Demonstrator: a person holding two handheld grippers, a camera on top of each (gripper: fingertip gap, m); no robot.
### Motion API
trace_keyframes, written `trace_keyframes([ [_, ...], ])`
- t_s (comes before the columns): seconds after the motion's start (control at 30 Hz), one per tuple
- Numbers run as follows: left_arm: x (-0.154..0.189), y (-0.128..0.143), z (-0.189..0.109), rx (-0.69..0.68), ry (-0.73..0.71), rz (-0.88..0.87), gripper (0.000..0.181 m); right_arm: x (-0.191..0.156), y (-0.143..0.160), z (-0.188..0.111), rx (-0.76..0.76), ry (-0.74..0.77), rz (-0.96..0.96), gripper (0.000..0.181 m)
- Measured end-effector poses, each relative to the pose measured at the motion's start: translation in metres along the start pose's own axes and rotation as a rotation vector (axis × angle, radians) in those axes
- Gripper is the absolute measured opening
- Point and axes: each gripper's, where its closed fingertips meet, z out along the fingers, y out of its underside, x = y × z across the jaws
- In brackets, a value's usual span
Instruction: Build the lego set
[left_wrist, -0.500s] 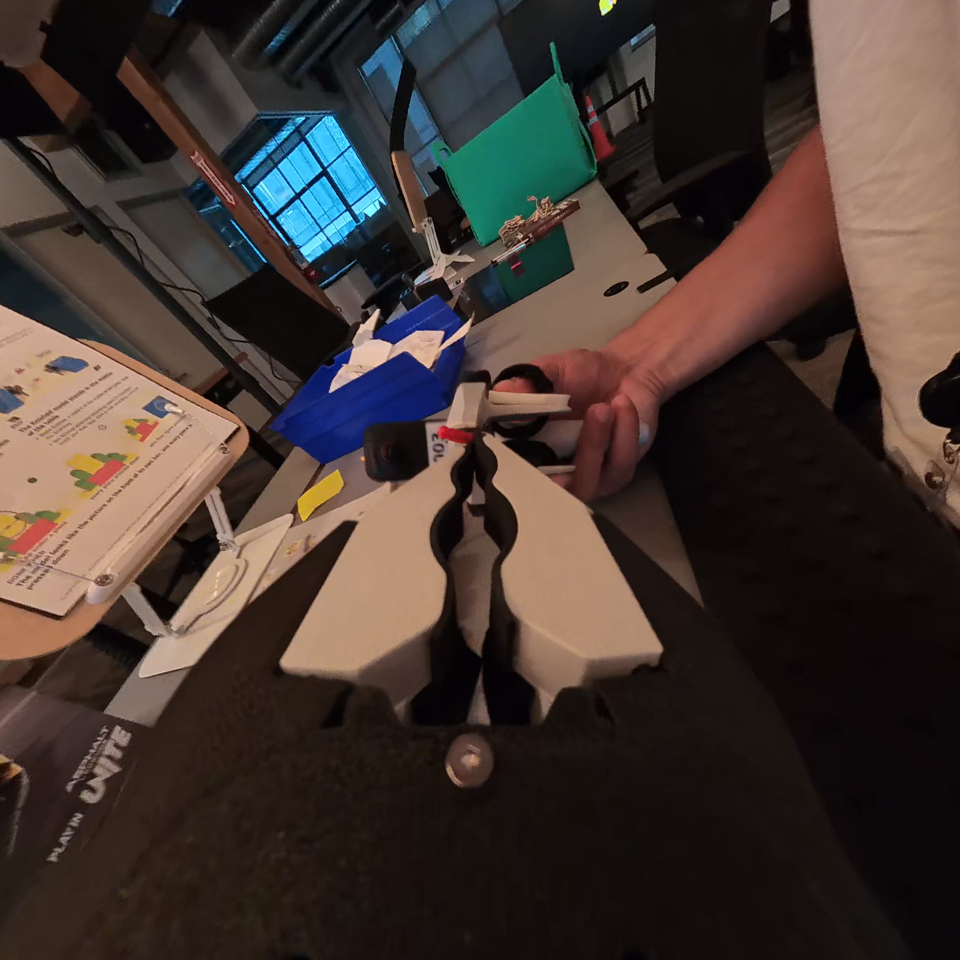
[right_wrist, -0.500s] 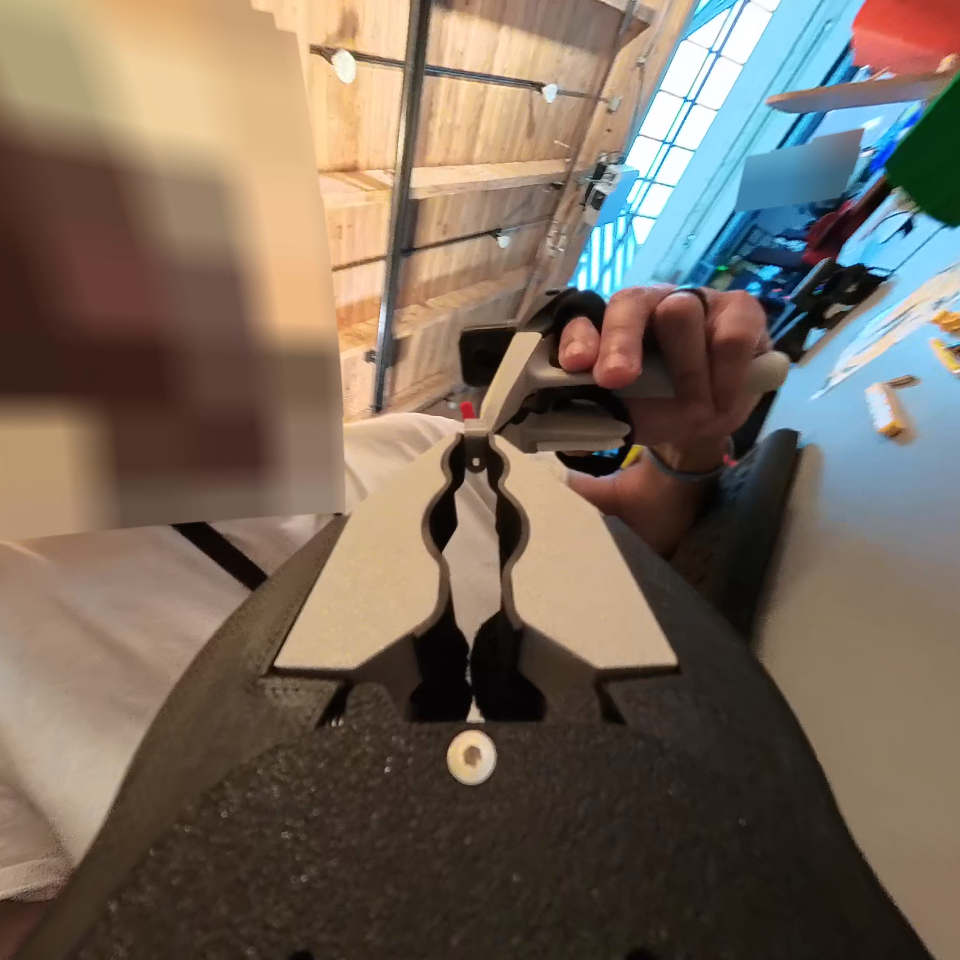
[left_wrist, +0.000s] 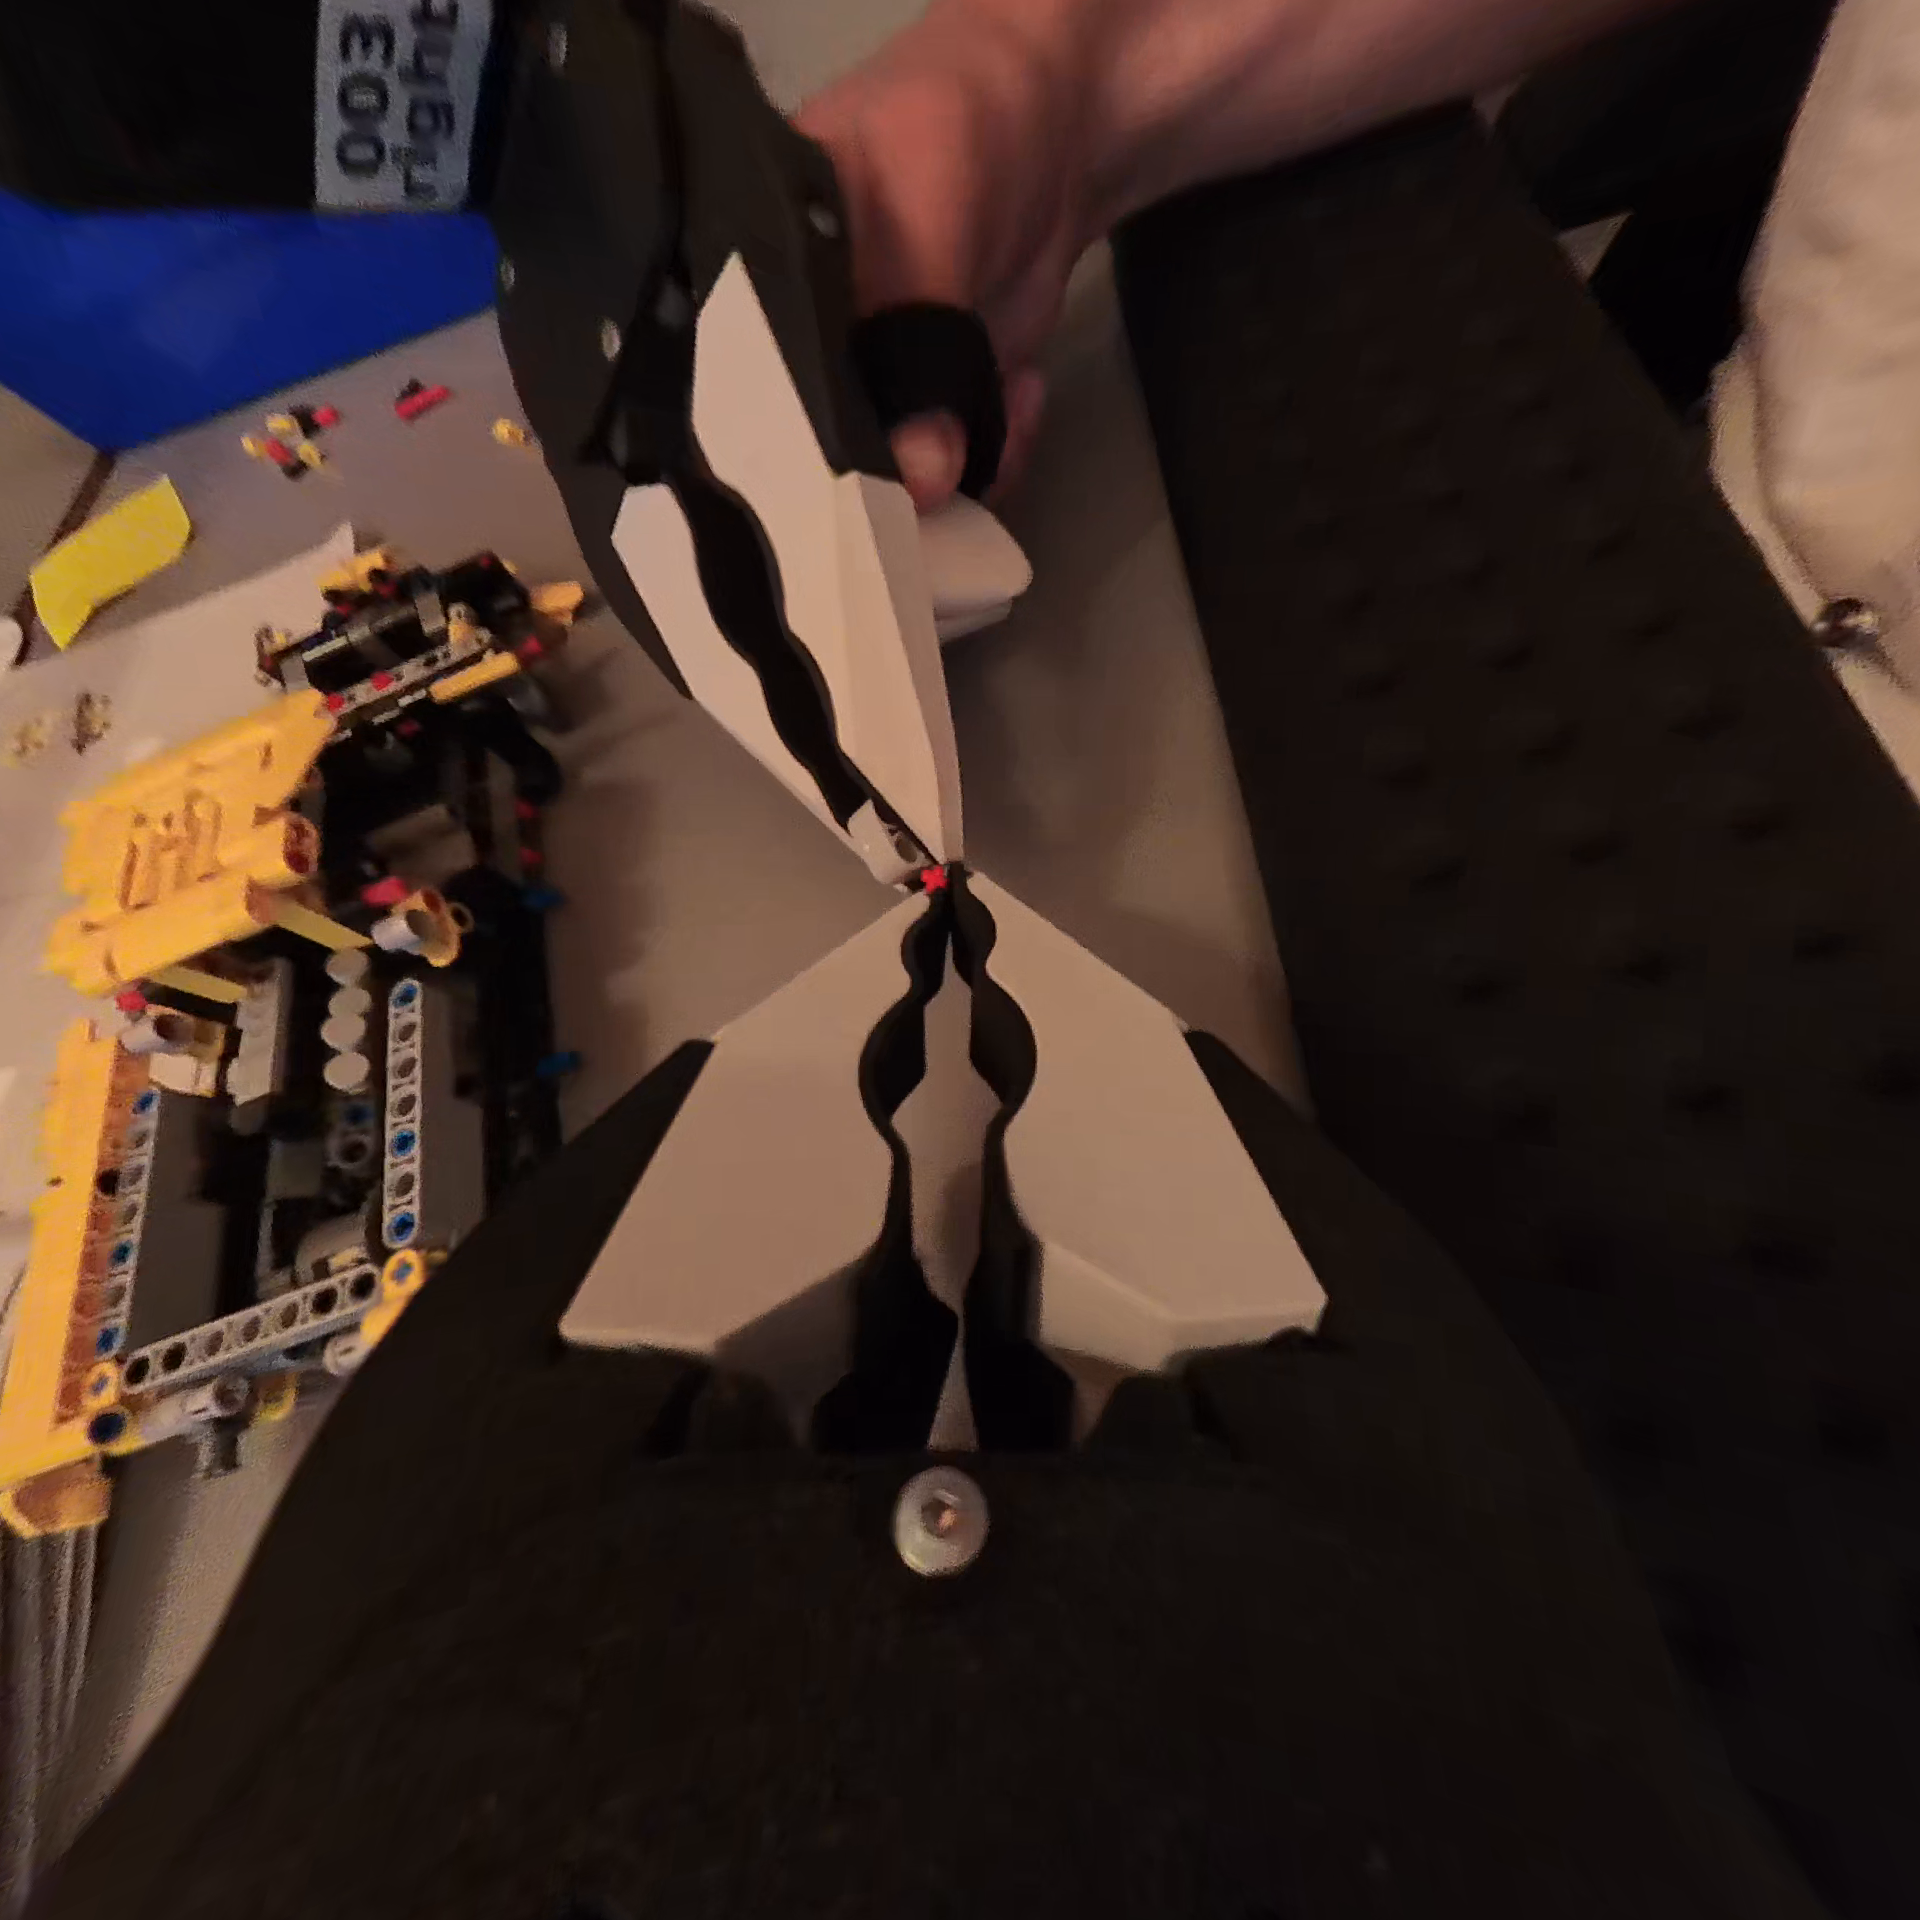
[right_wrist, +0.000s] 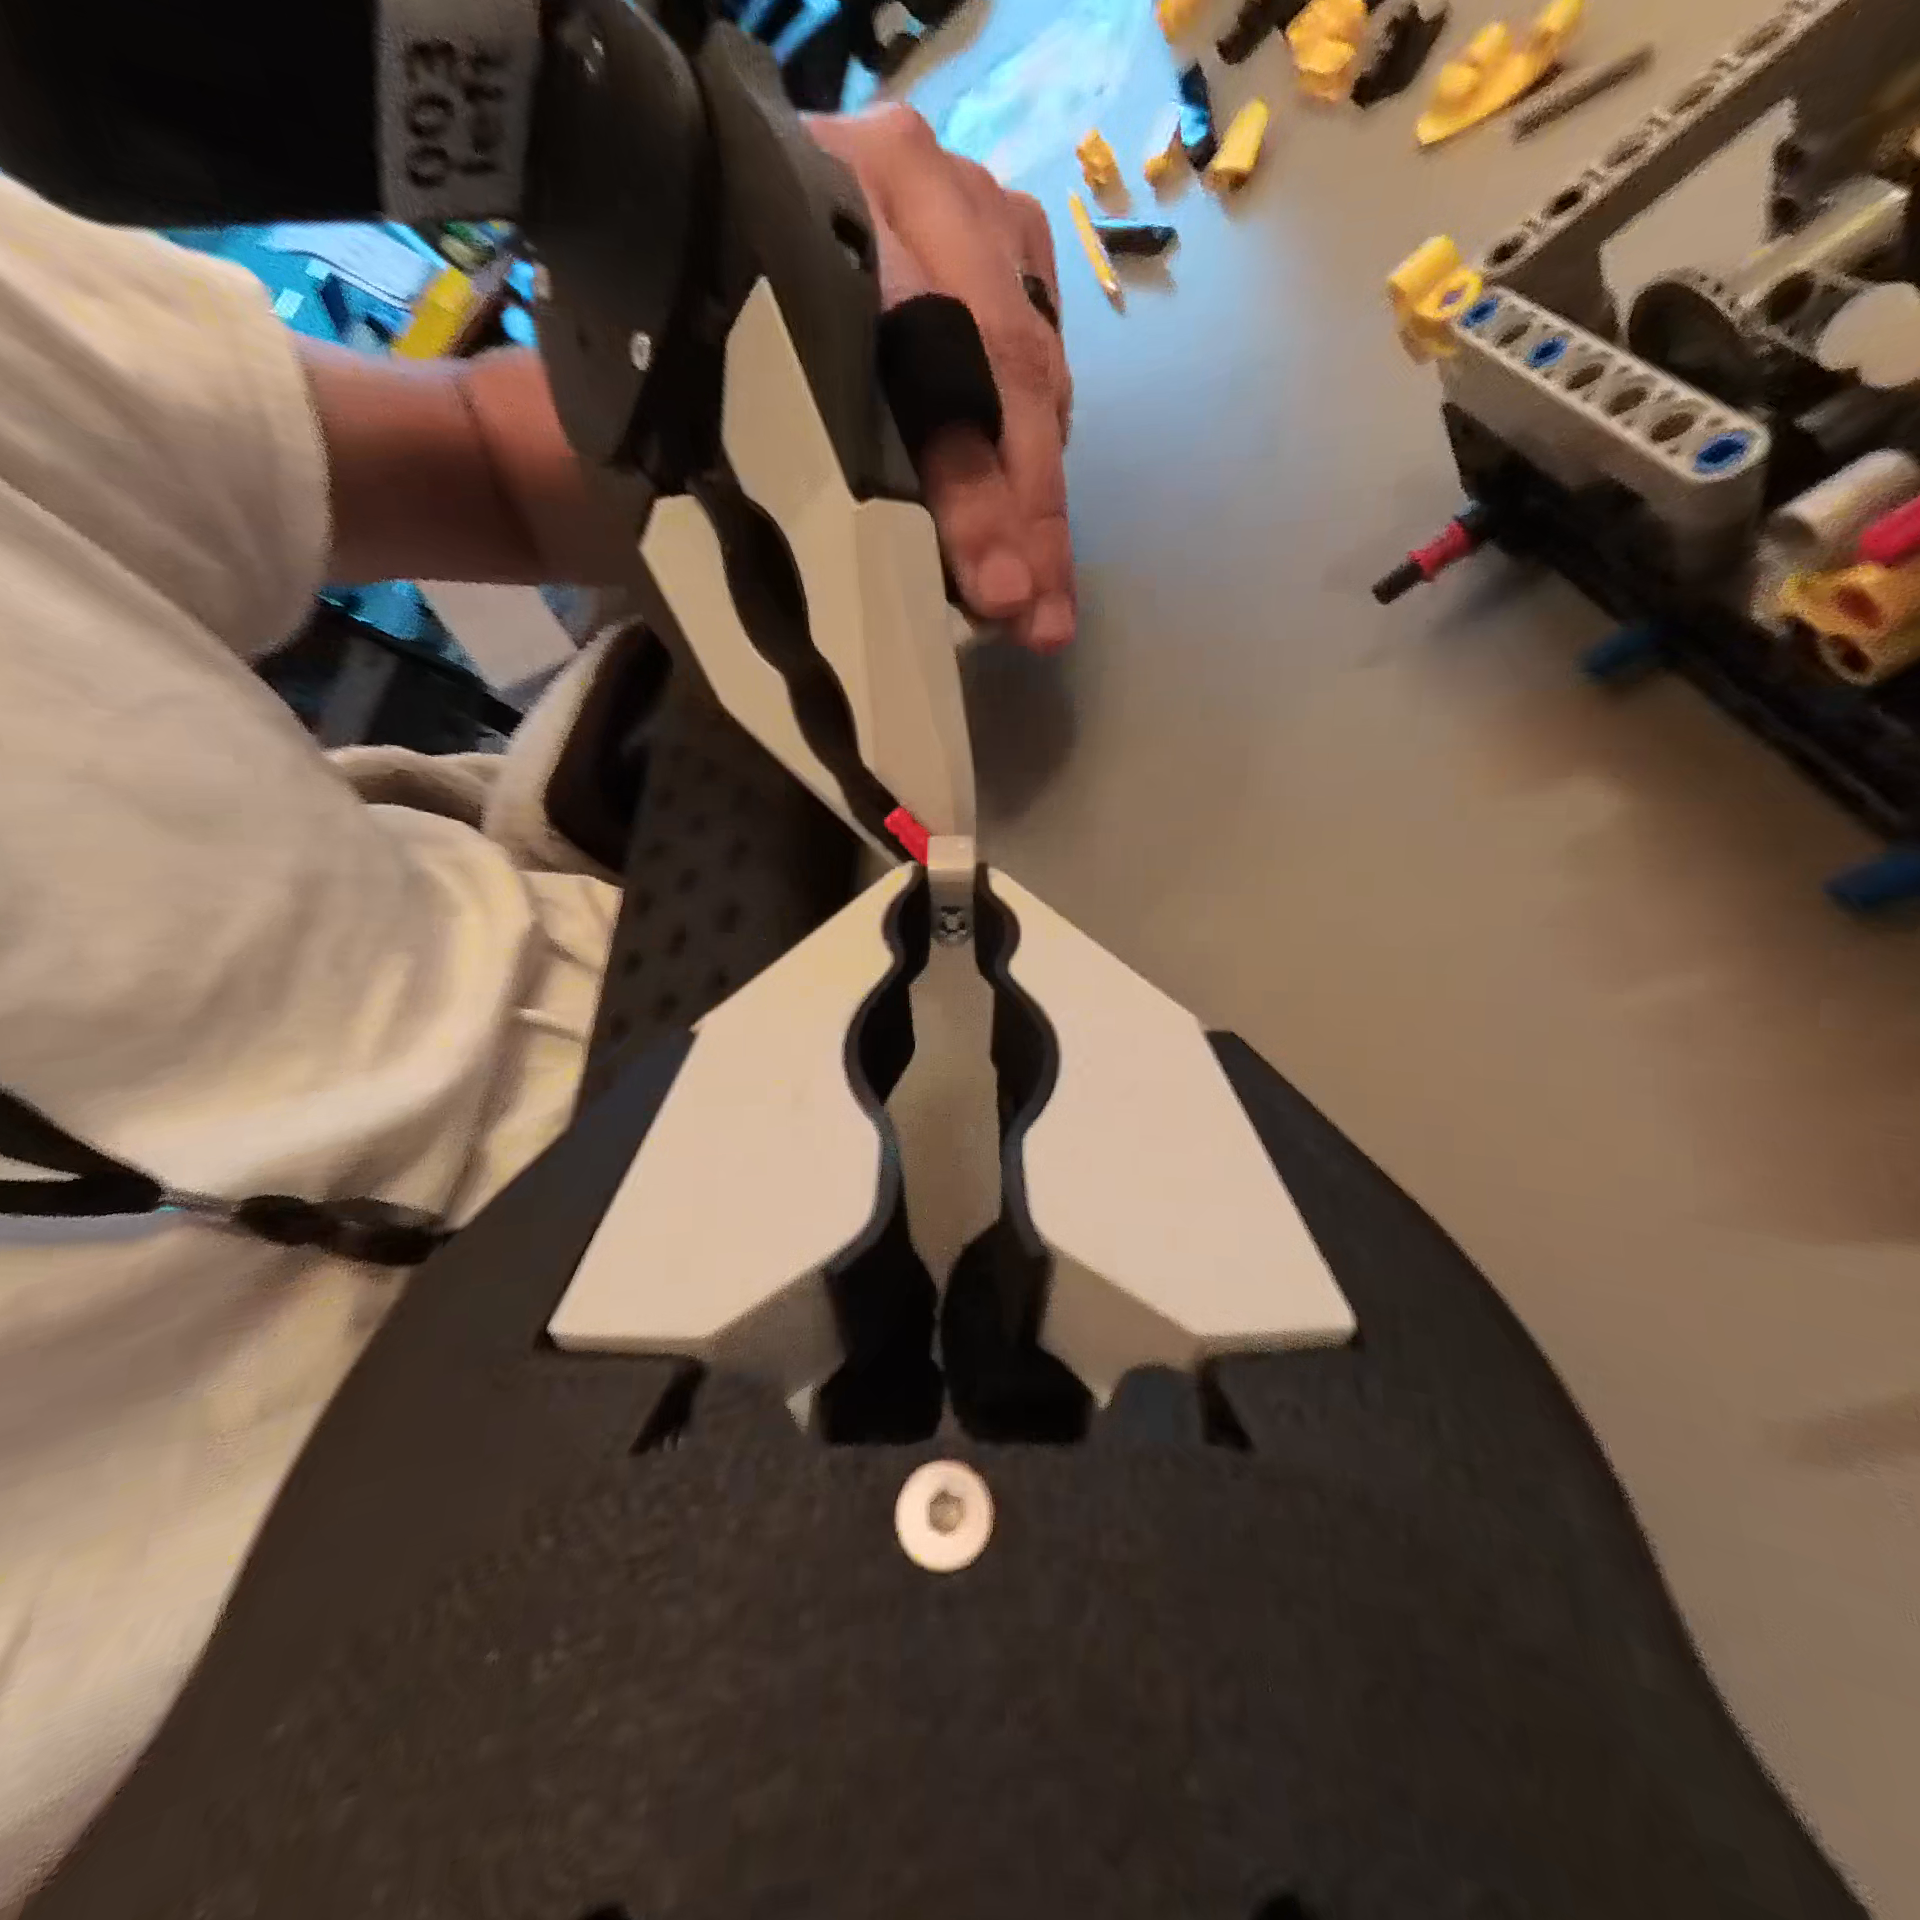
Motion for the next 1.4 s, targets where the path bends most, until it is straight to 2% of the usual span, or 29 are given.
trace_keyframes([
  [0.37,0.001,0.012,0.012,-0.068,-0.006,-0.077,0.008,0.017,0.014,0.002,-0.087,0.127,-0.014,0.007],
  [0.63,0.000,0.015,0.014,-0.082,-0.014,-0.109,0.004,0.021,0.017,0.003,-0.120,0.159,-0.016,0.007],
  [1.07,-0.005,0.011,0.014,-0.046,-0.022,-0.154,0.000,0.025,0.014,-0.002,-0.092,0.184,-0.029,0.007],
  [1.23,-0.015,0.001,0.004,0.031,-0.043,-0.192,0.000,0.025,0.013,-0.005,-0.083,0.188,-0.034,0.007],
  [1.4,-0.013,0.019,0.005,-0.044,-0.050,-0.174,0.000,0.029,0.015,-0.008,-0.084,0.214,-0.031,0.007],
])
